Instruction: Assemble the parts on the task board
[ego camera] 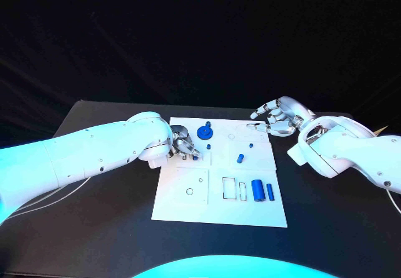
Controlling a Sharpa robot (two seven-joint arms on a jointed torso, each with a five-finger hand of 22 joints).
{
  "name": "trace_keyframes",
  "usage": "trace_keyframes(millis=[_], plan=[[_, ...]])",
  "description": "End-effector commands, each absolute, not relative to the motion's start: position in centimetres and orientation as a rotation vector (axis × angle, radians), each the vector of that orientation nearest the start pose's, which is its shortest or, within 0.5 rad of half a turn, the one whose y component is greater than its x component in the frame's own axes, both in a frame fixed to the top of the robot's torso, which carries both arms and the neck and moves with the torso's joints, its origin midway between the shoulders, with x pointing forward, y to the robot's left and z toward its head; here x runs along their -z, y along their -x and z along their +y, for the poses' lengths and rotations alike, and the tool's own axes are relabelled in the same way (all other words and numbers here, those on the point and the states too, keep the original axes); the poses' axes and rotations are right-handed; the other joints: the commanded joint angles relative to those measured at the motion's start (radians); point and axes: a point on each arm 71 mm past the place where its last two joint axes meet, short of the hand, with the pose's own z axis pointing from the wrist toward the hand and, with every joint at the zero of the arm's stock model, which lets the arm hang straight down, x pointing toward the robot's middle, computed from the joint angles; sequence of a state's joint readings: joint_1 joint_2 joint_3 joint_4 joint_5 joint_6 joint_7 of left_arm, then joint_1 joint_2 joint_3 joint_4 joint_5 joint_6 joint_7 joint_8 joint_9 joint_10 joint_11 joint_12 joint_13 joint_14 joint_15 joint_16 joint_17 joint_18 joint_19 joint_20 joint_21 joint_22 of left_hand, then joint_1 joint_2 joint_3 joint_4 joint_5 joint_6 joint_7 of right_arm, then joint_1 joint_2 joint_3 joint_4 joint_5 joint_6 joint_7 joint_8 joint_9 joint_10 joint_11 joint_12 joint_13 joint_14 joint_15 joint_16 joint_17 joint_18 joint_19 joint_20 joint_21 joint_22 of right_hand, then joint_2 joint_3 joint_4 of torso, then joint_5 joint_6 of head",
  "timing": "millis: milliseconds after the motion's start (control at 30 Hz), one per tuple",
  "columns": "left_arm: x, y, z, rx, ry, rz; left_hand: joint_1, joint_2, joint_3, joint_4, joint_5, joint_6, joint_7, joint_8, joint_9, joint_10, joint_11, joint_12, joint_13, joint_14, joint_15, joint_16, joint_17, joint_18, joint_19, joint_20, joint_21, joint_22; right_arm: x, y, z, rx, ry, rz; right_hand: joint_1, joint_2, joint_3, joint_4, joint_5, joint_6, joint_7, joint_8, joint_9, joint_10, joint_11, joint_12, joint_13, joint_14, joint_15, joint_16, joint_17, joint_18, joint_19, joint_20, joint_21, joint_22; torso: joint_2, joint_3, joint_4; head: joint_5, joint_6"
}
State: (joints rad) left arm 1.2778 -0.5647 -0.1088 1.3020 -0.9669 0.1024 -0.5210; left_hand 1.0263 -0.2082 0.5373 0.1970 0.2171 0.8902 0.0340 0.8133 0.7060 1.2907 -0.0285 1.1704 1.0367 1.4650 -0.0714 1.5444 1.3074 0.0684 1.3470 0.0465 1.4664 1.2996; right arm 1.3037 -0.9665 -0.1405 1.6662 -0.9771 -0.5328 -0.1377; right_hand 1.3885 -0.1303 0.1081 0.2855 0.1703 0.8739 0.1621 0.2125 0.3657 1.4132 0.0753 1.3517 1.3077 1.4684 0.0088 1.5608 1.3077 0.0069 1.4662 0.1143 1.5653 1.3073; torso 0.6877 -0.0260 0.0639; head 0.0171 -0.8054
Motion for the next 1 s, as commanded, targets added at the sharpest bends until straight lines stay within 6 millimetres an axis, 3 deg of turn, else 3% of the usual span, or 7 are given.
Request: trace_keyframes(millis=[33,567,700,833,1000], plan=[[22.3,-51.4,13.8,0.475,0.191,2.331,0.005,-0.005,-0.021,0.011,-0.006,0.002,0.005,-0.004,0.002,0.006,0.002,0.007,0.004,0.096,-0.007,0.006,0.231,-0.009,0.011,0.0,-0.002,0.006,16.0,-46.7,-23.4,-0.782,-0.362,1.617,-0.01,-0.002,0.003,0.002,0.005,-0.006,-0.001,0.004,0.002,-0.009,0.001,-0.004,0.076,0.093,-0.006,-0.006,0.223,-0.007,0.105,-0.007,0.006,0.263,0.001,0.0,-0.0005,-0.001,0.0],[21.7,-51.4,14.4,0.488,0.215,2.304,0.015,-0.01,-0.086,0.071,-0.01,0.005,0.005,-0.005,0.006,0.011,0.002,0.012,0.013,0.097,-0.007,0.009,0.235,-0.009,0.015,0.0,-0.001,0.01,16.0,-46.8,-23.6,-0.78,-0.364,1.613,-0.015,-0.002,0.002,0.003,0.004,-0.007,-0.001,0.005,0.002,-0.009,0.001,-0.005,0.076,0.093,-0.006,-0.006,0.223,-0.007,0.105,-0.007,0.006,0.263,-0.001,0.0008,-0.0003,0.0,0.001],[21.3,-51.3,14.3,0.511,0.228,2.302,0.019,-0.015,-0.111,0.09,-0.024,0.004,0.006,-0.006,0.007,0.008,0.003,0.009,0.011,0.096,-0.007,0.008,0.234,-0.01,0.016,0.0,-0.001,0.012,16.0,-46.8,-23.6,-0.778,-0.365,1.612,-0.015,-0.002,0.002,0.003,0.004,-0.007,-0.001,0.005,0.002,-0.009,0.001,-0.005,0.076,0.093,-0.006,-0.006,0.223,-0.007,0.105,-0.007,0.006,0.263,-0.001,0.0007,-0.0002,0.002,0.002],[20.6,-51.3,14.6,0.533,0.246,2.294,0.017,-0.011,-0.15,0.095,-0.077,-0.001,0.008,-0.01,0.008,0.001,0.005,0.002,0.004,0.095,-0.004,0.006,0.231,-0.009,0.013,0.001,-0.003,0.009,16.0,-46.8,-23.6,-0.778,-0.365,1.613,-0.017,-0.003,0.001,0.004,0.003,-0.007,-0.001,0.006,0.002,-0.009,0.001,-0.005,0.075,0.092,-0.006,-0.006,0.222,-0.007,0.105,-0.007,0.006,0.263,-0.001,0.0013,-0.0001,0.002,0.004],[19.4,-52.0,15.7,0.538,0.276,2.274,0.028,0.001,-0.174,0.094,-0.086,-0.027,0.019,-0.029,0.003,-0.038,0.015,-0.039,-0.043,0.087,0.003,-0.01,0.207,-0.001,-0.017,0.005,-0.02,-0.026,16.0,-46.8,-23.7,-0.776,-0.366,1.613,-0.017,-0.003,0.001,0.004,0.003,-0.007,-0.001,0.006,0.002,-0.009,0.001,-0.004,0.076,0.092,-0.006,-0.006,0.222,-0.007,0.105,-0.007,0.006,0.263,0.0,0.0019,0.0007,0.003,0.011]])
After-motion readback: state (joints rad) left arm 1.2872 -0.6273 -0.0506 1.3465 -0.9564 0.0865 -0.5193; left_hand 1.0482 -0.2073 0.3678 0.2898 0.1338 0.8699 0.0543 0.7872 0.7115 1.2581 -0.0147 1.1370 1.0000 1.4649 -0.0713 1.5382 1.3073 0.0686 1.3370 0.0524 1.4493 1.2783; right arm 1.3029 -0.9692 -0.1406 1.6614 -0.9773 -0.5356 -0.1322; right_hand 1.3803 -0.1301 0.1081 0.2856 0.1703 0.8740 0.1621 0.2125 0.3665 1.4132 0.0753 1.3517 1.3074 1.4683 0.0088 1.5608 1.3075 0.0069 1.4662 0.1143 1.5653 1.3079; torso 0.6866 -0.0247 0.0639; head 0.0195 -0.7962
